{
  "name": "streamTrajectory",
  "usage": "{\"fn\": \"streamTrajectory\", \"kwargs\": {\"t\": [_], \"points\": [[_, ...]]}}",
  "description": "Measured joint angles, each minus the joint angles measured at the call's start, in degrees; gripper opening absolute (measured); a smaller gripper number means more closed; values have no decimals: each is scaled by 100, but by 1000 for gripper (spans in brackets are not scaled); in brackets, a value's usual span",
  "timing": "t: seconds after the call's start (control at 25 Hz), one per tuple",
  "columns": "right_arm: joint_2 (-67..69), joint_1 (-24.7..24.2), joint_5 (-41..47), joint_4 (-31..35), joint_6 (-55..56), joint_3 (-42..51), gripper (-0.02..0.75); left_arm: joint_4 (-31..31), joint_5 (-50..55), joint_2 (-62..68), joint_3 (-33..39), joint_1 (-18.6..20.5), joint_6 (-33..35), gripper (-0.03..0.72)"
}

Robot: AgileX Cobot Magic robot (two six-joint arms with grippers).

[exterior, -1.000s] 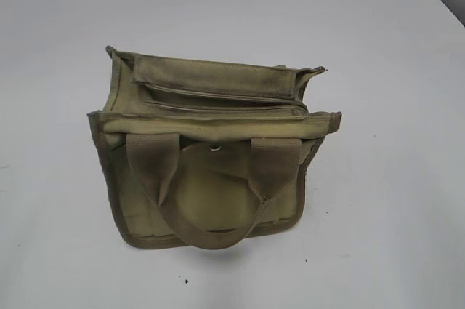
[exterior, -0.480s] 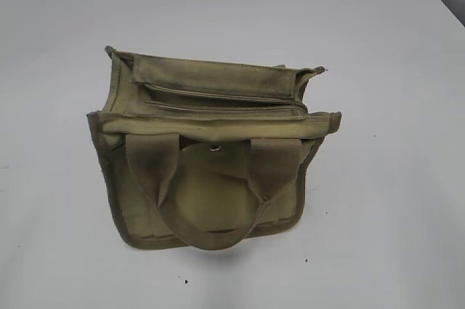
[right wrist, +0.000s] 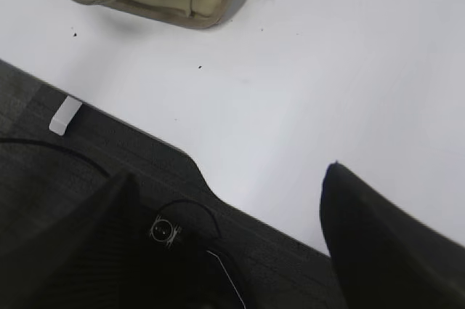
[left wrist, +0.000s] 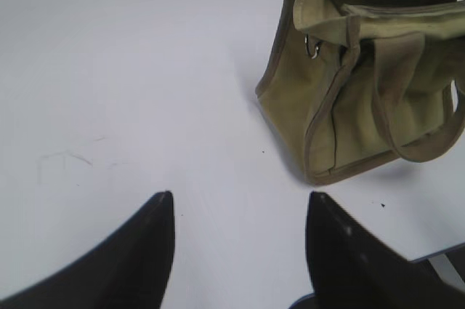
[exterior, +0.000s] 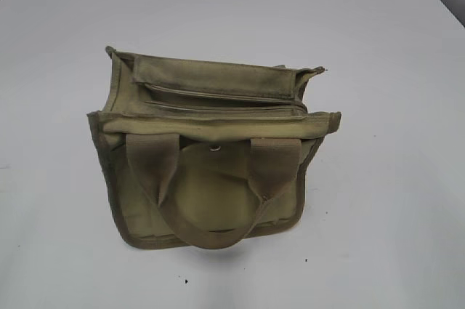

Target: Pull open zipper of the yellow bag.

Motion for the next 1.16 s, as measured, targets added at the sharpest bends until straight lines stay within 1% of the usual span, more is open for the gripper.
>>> {"fn": "streamTrajectory", "kwargs": {"t": [0.12, 0.24, 0.36, 0.44, 0.52, 0.8, 1.16], "points": [[-138, -474, -8, 204, 0, 0, 594, -5, 0, 0, 0, 312, 0, 437], [-470, -918, -57, 397, 0, 6, 594, -5, 0, 0, 0, 793, 0, 426], [-939, -1119, -111, 474, 0, 6, 594, -7, -4, 0, 0, 1189, 0, 421], [-1264, -1155, -116, 487, 0, 6, 594, -7, -6, 0, 0, 1293, 0, 421], [-1509, -1155, -118, 499, 0, 6, 594, -7, -6, 0, 0, 1287, 0, 419], [-1538, -1162, -122, 536, 0, 7, 594, -14, -6, -5, 0, 971, 0, 419], [-1538, -1162, -122, 554, 0, 7, 594, -14, -6, -5, 0, 952, 0, 419]]}}
